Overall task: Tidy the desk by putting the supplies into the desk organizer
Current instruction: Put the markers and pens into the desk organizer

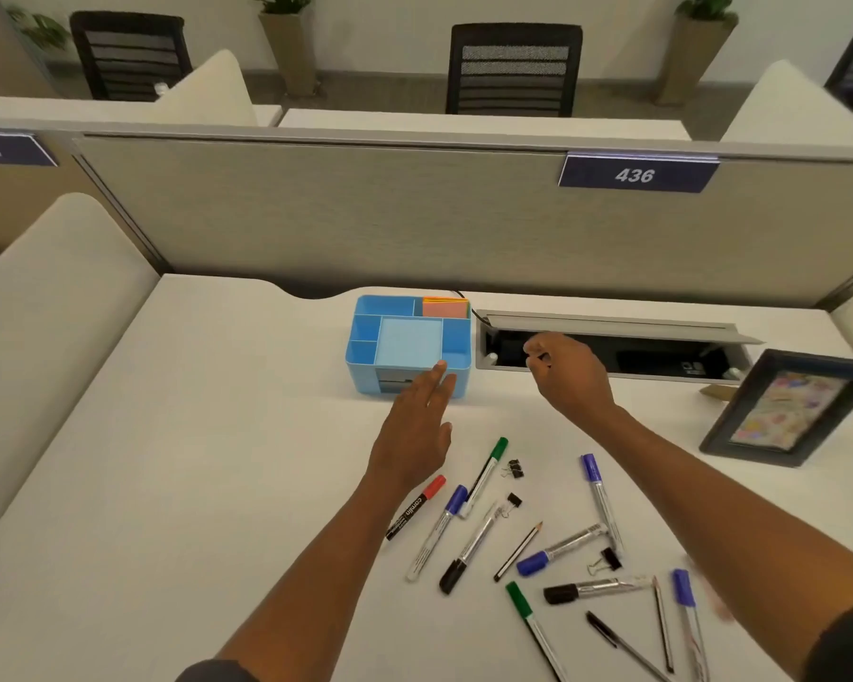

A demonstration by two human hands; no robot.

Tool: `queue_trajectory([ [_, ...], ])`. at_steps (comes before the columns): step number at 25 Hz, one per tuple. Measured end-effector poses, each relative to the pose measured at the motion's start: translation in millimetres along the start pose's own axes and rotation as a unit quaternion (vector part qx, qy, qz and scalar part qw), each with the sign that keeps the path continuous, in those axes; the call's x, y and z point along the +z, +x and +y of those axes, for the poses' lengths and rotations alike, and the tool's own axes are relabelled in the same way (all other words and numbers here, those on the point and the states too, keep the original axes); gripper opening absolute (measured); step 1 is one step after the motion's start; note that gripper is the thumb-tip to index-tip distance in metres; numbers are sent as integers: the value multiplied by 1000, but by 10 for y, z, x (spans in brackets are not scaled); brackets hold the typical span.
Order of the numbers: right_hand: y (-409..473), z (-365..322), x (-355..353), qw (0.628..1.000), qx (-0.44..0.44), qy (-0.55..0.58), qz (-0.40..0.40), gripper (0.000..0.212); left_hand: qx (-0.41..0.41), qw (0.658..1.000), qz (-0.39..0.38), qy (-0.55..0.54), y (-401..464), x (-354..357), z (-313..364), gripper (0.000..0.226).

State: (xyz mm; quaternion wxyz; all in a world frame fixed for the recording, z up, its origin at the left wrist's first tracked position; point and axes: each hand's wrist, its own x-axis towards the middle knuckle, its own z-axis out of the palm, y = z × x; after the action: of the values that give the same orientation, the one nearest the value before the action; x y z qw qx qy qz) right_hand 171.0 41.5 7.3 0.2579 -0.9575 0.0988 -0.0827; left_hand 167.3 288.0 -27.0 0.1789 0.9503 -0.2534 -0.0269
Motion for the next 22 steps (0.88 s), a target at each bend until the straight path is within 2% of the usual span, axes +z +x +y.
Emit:
queue_trajectory([
  [4,-543,264,-45,999,33,18,1,17,8,1000,15,-10,-343,107,94,44],
  [7,-904,406,-27,998,61,29,-4,15,2,999,-30,-25,-614,205,148,25],
  [9,-1107,437,6,996,80,47,-7,14,-20,997,-68,-20,-766,252,193,21],
  [12,-1380,406,73,993,94,70,-20,13,-53,994,-97,6,-963,319,238,28],
  [17,-1594,318,149,991,100,82,-45,14,-99,989,-104,19,-1080,384,222,59],
  [22,-1587,196,174,990,93,90,-60,14,-111,989,-99,26,-1072,339,261,57],
])
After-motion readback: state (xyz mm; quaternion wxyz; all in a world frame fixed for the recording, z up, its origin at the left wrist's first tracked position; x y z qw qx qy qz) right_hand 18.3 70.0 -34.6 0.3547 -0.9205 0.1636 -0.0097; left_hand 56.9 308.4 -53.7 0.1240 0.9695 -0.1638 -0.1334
